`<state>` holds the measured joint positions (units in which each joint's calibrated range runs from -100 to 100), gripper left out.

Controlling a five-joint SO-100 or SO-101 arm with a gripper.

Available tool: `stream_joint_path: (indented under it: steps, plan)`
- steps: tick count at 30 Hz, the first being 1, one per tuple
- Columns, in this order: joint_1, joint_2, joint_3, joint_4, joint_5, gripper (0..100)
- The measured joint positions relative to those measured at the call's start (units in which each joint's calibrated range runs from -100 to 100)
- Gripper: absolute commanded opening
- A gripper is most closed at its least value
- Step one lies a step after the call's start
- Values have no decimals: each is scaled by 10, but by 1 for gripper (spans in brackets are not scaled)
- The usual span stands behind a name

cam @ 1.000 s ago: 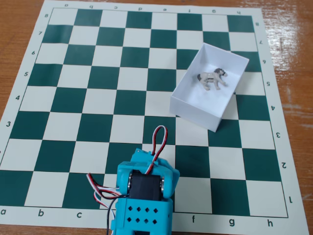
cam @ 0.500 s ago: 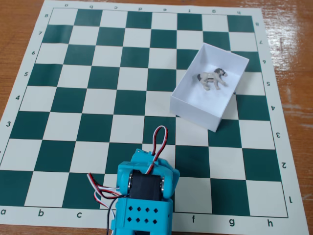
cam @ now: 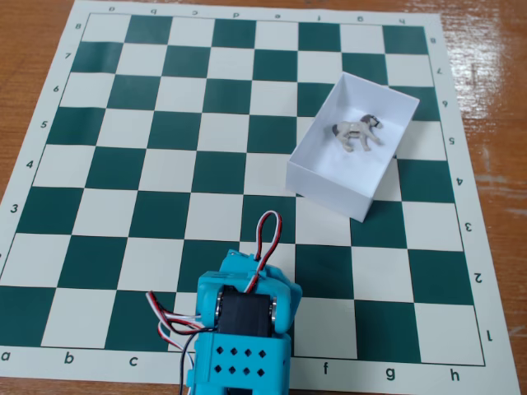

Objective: Grab the toy horse and put it in the box.

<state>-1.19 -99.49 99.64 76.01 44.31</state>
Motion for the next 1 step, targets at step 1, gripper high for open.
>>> stream_joint_path:
  steps: [1]
  plan:
    - [0, 0, 0, 0, 0, 0]
